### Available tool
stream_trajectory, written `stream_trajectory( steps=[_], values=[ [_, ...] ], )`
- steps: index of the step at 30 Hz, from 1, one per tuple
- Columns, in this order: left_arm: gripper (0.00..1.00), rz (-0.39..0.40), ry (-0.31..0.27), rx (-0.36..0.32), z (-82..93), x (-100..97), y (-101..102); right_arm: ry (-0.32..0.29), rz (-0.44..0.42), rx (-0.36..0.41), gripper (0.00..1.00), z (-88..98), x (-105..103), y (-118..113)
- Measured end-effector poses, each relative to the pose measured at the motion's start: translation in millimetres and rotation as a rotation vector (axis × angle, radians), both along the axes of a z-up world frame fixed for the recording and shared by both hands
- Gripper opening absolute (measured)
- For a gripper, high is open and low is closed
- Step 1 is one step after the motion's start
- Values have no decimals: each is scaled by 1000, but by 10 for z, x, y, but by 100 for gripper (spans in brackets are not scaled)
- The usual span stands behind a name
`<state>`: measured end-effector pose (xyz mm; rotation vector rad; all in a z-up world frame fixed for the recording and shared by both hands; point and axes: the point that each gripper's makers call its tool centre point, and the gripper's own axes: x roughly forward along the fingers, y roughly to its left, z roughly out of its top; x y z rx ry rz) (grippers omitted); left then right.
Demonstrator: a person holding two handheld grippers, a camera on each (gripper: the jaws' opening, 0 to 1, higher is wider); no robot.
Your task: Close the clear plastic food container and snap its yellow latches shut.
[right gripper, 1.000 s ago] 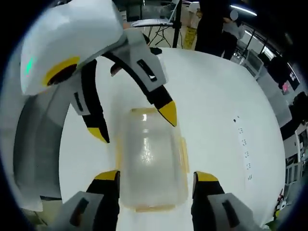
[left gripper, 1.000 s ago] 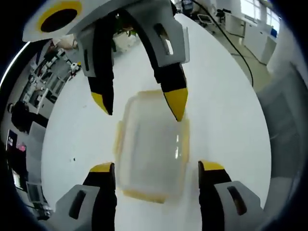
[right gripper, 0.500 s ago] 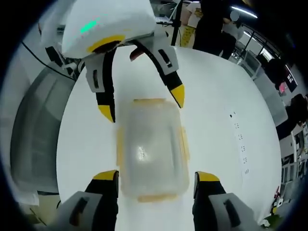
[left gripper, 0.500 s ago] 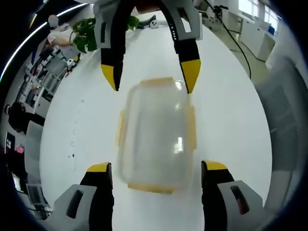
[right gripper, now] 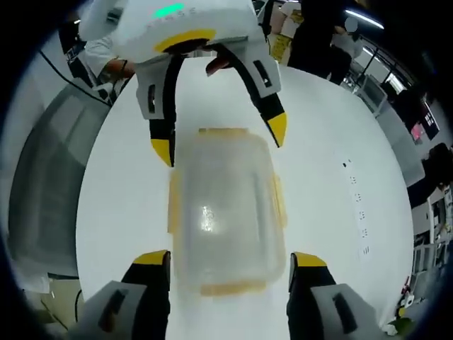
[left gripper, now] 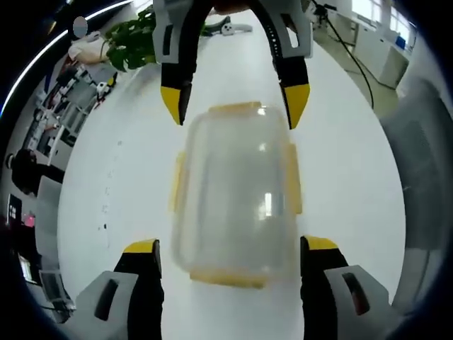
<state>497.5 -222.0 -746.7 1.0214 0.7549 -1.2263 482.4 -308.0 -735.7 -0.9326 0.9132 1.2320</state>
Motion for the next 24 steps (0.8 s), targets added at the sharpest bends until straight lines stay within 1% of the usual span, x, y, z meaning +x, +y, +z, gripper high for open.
stream_trajectory(
  steps=[2,4,7,10,17,19,24],
  values=[
    [80,-6,-1,10,-23,-3,3,-2,5,-5,68,-28,-2,0],
    [80,-8,-4,12,-47,-2,-5,-17,12,-15,68,-60,24,-10],
    [80,-11,-1,24,-99,-3,-1,-11,18,-20,69,-96,12,-8],
    [80,-6,19,26,-150,-15,4,-15,22,-26,70,-119,23,-11],
    [80,-7,12,32,-190,14,8,-15,33,-29,71,-165,19,-10],
    [80,-22,-5,49,-215,14,19,-16,38,-36,71,-171,22,-8],
    [79,-22,-13,55,-217,21,23,-12,41,-44,71,-177,27,-9]
  ],
)
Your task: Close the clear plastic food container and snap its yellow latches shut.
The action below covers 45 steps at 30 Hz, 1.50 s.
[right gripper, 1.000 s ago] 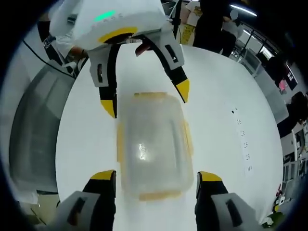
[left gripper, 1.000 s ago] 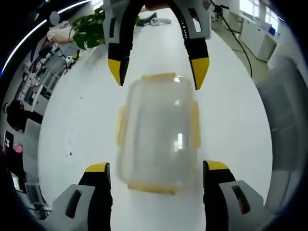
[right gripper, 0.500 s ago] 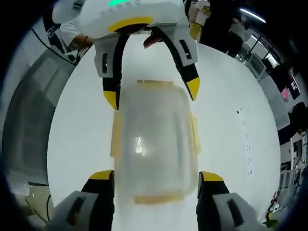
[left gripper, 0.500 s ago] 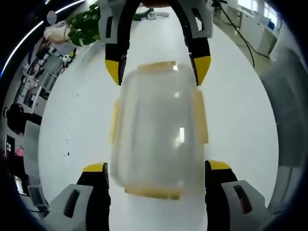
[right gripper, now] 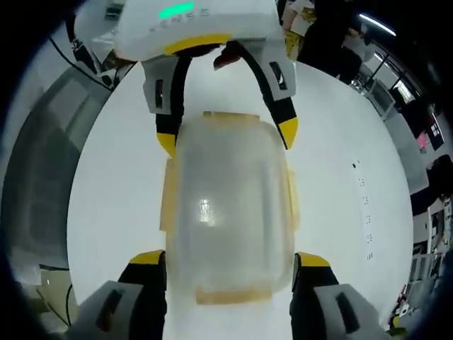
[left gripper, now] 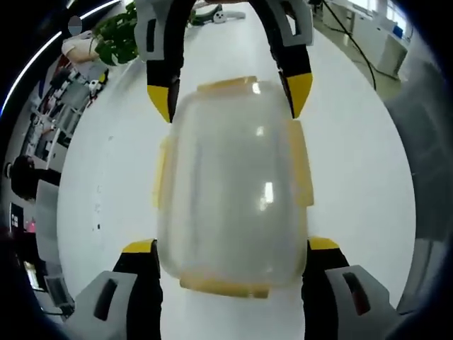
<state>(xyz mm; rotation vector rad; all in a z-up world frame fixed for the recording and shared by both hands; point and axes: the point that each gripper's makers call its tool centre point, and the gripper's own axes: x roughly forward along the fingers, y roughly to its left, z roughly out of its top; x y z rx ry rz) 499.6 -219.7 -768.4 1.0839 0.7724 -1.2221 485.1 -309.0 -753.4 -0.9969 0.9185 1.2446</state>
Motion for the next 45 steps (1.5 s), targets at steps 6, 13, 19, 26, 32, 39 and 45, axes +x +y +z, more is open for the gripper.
stream_trajectory(
  steps=[6,13,19,26,32,39,45],
  values=[
    [79,2,1,-6,2,-6,2,0,1,-2,71,0,-6,2],
    [79,6,2,-6,1,-30,38,-1,5,-6,71,4,-31,40],
    [79,12,3,-8,0,-64,113,-1,12,-8,71,-4,-51,114],
    [79,19,3,-9,2,-89,254,-1,18,-11,71,-10,-70,257],
    [79,27,3,-9,-2,-116,407,0,25,-9,71,-1,-104,405],
    [79,37,4,-3,-2,-160,620,-1,36,-9,71,-8,-130,618],
    [79,44,4,-4,-2,-189,793,-1,41,-5,71,-5,-157,794]
  ],
)
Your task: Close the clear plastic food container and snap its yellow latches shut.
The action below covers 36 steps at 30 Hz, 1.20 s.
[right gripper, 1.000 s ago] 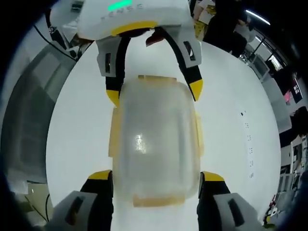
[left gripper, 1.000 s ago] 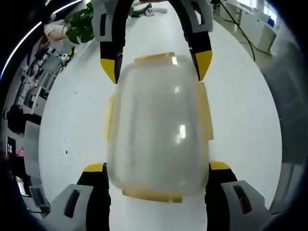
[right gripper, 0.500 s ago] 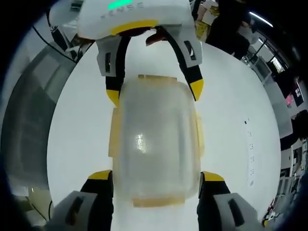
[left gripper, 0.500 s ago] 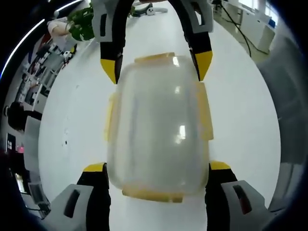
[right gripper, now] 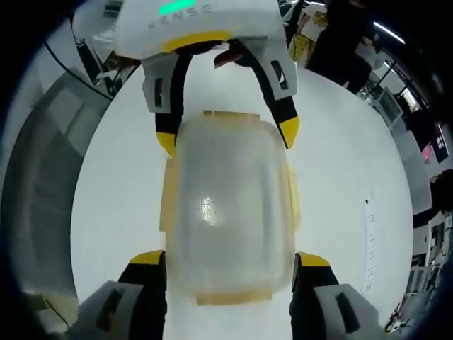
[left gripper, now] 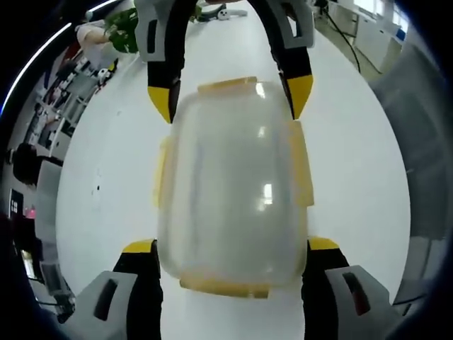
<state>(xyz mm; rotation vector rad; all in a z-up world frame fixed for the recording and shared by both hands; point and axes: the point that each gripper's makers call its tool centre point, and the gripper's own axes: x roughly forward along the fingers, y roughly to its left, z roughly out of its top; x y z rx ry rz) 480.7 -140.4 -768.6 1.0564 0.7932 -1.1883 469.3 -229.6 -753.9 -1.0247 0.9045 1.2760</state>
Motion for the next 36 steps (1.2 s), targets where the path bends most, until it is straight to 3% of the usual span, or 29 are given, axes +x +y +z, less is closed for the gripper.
stream_trajectory(
  steps=[23,36],
  values=[
    [79,19,3,12,-2,-104,520,-9,9,5,71,-20,-75,524],
    [80,29,4,5,-4,-126,560,-13,13,6,71,-22,-91,565]
  ],
)
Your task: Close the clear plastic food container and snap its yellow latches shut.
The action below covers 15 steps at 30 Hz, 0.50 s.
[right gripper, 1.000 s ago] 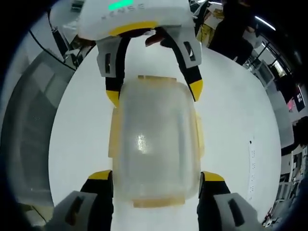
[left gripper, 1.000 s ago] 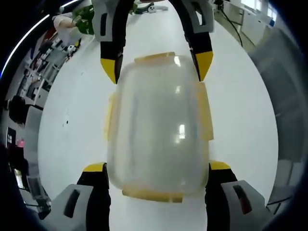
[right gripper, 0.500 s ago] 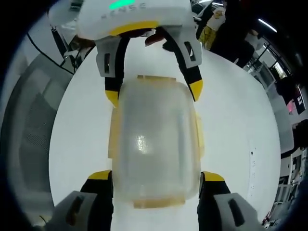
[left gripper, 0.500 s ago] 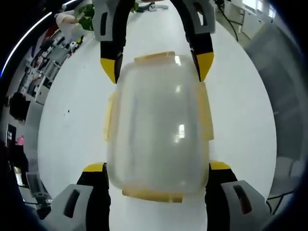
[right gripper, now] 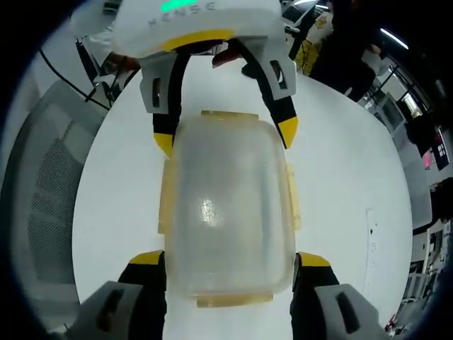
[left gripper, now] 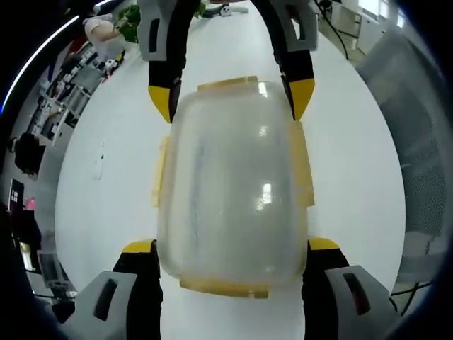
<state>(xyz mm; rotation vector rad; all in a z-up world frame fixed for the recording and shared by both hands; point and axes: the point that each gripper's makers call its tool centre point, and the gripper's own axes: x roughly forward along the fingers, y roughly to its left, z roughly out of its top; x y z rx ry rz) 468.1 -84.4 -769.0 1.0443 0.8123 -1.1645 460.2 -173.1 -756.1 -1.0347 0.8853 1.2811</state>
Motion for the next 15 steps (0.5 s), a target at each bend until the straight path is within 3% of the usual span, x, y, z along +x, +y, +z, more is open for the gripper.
stream_trajectory(
  steps=[15],
  values=[
    [80,-4,-1,1,-2,157,72,-7,-13,14,72,1,141,78]
  ],
)
